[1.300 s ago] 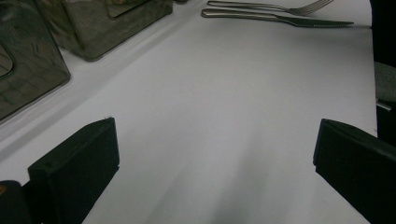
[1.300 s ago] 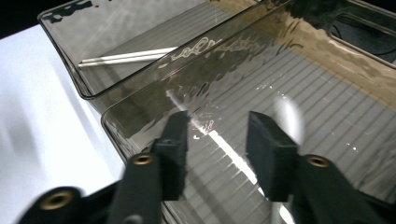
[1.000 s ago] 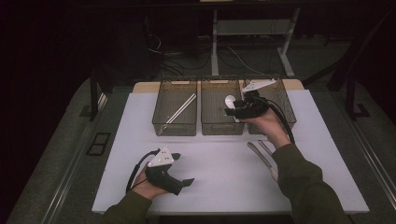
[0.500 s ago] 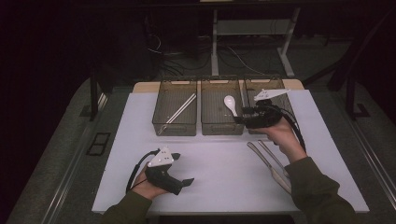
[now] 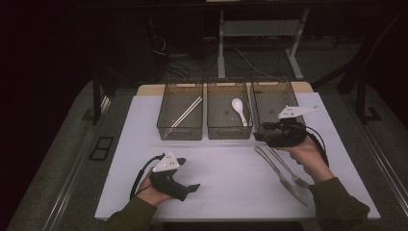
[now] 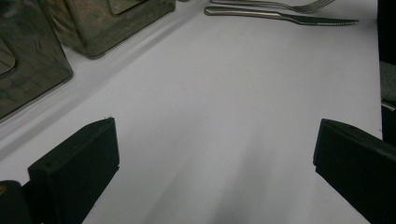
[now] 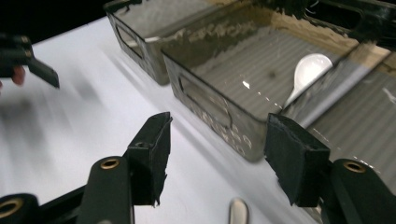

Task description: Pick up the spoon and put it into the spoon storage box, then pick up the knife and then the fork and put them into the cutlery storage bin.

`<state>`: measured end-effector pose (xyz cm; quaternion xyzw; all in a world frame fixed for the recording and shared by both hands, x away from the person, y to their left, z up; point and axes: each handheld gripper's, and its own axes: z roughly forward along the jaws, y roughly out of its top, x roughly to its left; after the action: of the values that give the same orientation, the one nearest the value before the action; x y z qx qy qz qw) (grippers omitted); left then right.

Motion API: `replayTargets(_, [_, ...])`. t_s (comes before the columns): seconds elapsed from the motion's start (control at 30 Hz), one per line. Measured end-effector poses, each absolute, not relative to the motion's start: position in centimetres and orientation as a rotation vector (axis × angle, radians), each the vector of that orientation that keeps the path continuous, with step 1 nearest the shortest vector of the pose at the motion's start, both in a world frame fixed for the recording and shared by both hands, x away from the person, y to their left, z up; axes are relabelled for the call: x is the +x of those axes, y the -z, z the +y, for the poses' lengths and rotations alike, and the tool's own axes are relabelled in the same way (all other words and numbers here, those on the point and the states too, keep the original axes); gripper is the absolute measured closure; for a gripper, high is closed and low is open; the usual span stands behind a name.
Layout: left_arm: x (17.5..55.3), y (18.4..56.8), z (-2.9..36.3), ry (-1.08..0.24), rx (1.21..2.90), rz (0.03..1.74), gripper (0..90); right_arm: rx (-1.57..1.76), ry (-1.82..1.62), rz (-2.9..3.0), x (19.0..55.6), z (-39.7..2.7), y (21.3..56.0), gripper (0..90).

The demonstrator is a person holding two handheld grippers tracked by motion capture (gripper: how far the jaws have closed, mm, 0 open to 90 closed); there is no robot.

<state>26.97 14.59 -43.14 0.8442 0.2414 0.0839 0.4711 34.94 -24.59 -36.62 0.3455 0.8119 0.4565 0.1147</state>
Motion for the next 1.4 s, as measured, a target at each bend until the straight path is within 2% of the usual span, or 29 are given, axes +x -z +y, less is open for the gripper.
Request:
replayTargets(0.47, [26.9, 43.1, 14.7, -0.21, 2.061, 0.592, 0.0, 1.091, -1.274, 2.368, 32.4, -28.4, 38.2, 42.5])
replayTargets(0.83, [26.9, 43.1, 14.8, -0.21, 2.067, 0.595, 0.0, 1.129, -1.185, 2.426, 30.6, -30.2, 39.8, 50.0])
replayTargets(1.4, [26.9, 43.1, 14.6, -0.213, 2.07, 0.597, 0.0, 1.267, -0.968, 2.488, 29.8, -31.5, 41.8, 63.6])
